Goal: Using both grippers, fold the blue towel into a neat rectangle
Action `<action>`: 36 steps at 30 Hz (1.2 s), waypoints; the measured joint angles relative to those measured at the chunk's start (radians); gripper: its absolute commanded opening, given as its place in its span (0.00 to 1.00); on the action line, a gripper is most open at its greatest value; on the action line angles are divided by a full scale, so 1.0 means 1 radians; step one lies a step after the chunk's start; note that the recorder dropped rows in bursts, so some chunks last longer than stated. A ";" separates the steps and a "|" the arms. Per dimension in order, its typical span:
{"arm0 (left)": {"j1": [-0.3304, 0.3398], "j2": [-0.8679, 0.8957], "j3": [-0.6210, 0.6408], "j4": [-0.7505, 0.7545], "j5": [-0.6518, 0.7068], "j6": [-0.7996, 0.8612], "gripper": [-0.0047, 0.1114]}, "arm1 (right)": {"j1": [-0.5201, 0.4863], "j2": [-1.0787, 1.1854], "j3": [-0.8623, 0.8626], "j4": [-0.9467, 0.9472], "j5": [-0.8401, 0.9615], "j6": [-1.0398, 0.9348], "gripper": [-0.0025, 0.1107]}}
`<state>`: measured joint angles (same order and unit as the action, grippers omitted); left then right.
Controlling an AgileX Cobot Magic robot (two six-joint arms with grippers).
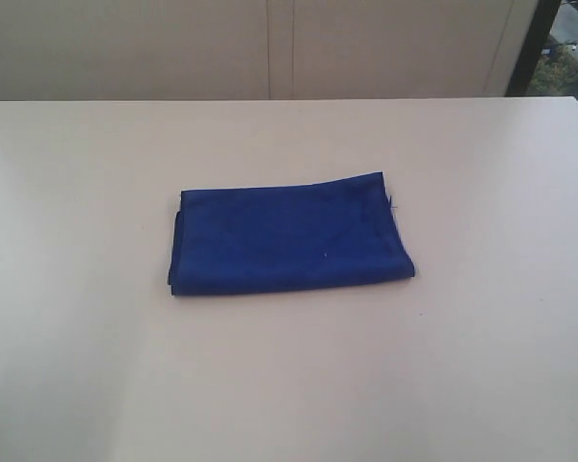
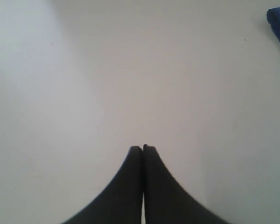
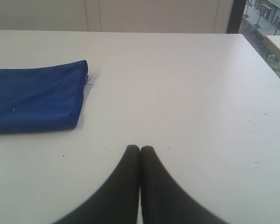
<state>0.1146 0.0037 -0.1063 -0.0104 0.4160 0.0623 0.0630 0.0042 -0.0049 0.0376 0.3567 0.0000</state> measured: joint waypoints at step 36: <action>0.000 0.000 0.000 -0.007 0.000 -0.048 0.04 | 0.000 0.000 0.000 0.000 0.000 0.000 0.02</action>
<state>0.1146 0.0037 -0.1063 -0.0178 0.4160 0.0140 0.0630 0.0042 -0.0049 0.0376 0.3567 0.0000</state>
